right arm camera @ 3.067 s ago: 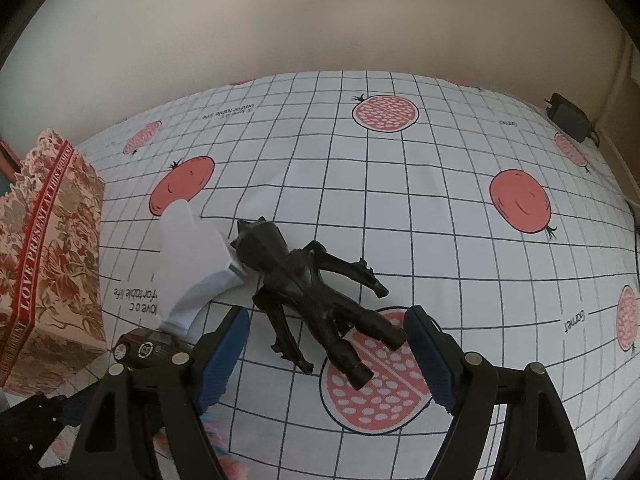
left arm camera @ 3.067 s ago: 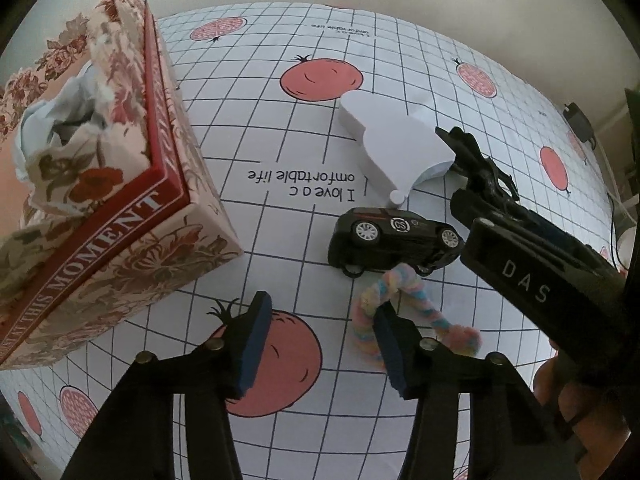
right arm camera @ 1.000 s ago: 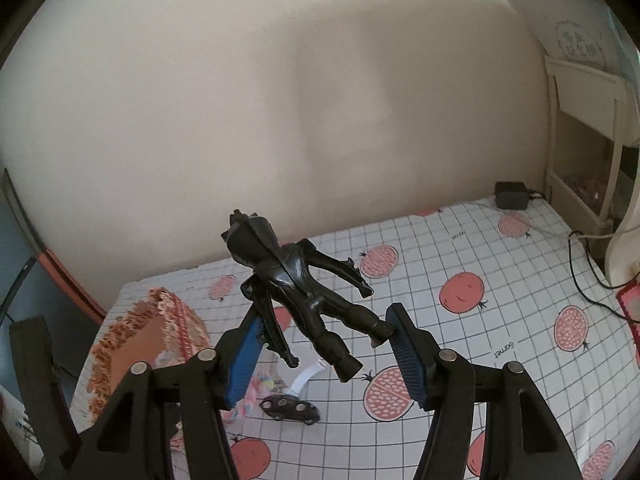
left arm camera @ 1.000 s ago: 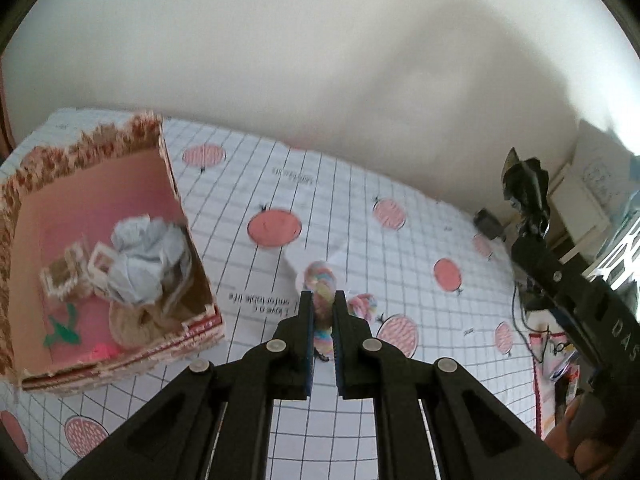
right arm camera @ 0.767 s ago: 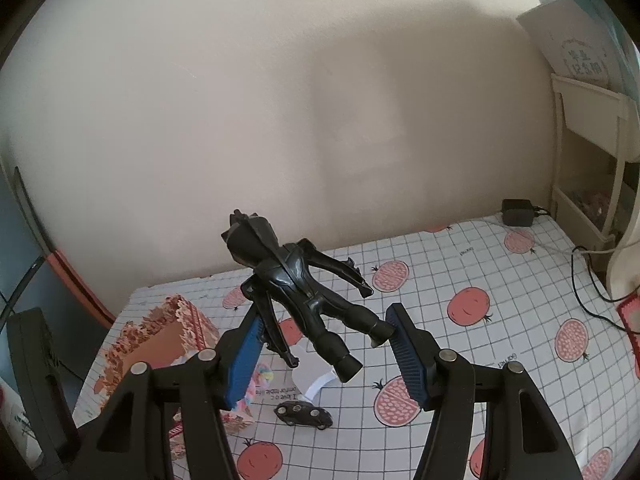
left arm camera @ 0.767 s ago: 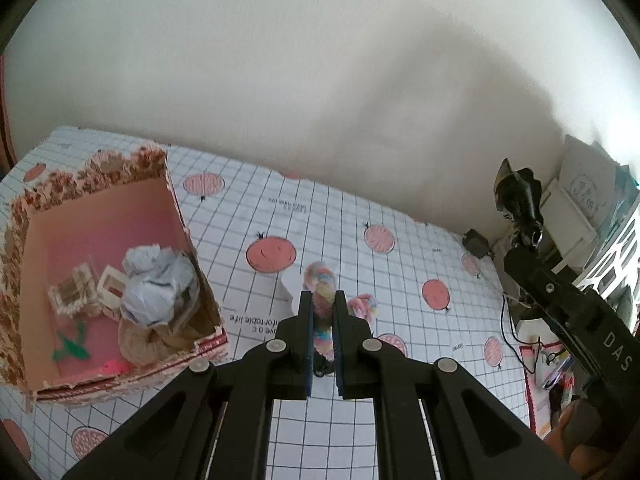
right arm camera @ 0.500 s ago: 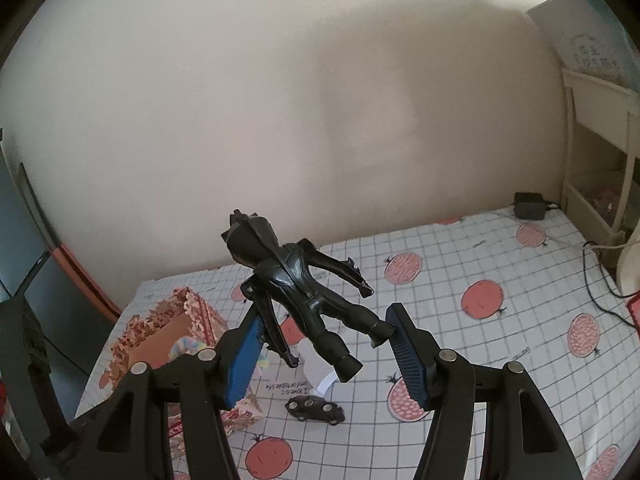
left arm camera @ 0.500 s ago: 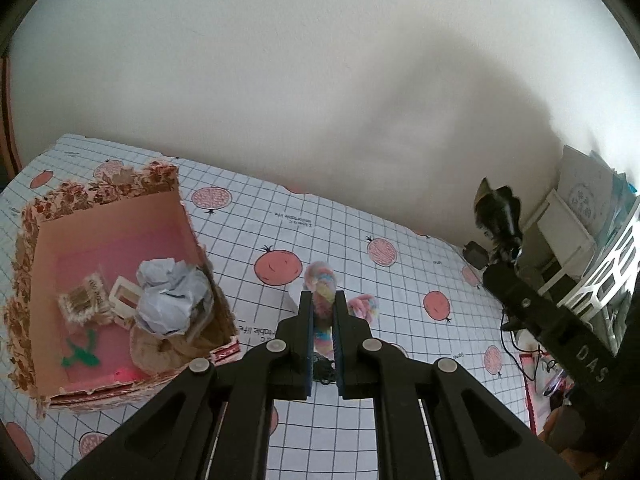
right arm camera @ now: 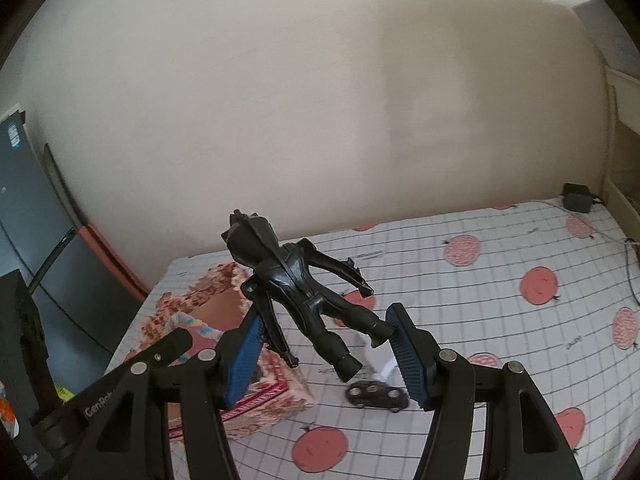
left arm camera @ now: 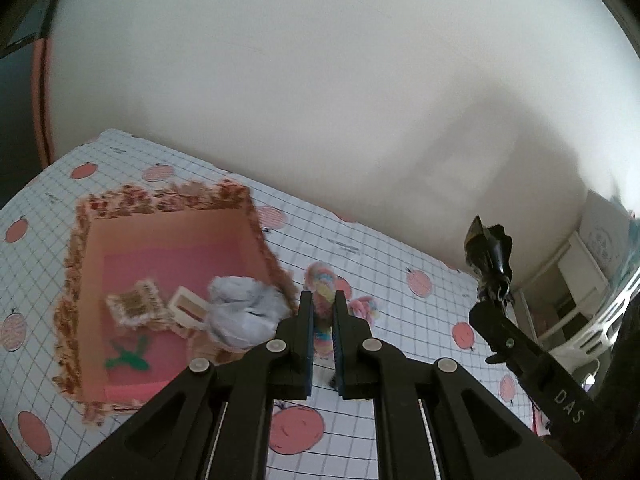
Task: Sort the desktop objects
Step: 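Lift and carry the rope toy and black figure over the pink box with both tools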
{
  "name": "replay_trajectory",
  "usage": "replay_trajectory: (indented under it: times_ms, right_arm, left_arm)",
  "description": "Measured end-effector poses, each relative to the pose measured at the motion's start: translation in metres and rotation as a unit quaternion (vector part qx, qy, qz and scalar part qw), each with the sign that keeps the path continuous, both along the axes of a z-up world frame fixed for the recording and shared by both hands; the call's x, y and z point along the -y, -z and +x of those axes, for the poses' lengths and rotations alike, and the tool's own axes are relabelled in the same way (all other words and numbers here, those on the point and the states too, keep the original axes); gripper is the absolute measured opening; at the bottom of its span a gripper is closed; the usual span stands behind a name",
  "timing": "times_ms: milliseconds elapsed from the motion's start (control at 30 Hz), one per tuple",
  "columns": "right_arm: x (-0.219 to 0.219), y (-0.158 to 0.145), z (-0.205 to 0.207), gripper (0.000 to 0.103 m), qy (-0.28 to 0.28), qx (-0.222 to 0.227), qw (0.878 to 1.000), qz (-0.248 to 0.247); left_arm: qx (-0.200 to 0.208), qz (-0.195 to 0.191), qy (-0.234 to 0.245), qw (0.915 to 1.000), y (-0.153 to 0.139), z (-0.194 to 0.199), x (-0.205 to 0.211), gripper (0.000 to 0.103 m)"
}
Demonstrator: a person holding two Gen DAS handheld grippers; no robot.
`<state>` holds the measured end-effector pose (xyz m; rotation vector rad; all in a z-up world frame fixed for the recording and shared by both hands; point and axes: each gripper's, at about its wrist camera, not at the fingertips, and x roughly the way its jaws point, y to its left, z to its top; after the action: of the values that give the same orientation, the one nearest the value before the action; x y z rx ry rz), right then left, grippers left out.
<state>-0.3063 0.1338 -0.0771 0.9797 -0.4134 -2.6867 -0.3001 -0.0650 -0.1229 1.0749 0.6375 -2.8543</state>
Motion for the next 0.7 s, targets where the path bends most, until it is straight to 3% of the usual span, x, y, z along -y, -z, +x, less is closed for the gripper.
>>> replay_trajectory:
  times_ms: [700]
  right_arm:
    - [0.083, 0.011, 0.006, 0.064, -0.086, 0.004, 0.996, 0.014]
  left_arm:
    - [-0.012, 0.030, -0.110, 0.9935, 0.002, 0.032, 0.087, 0.008]
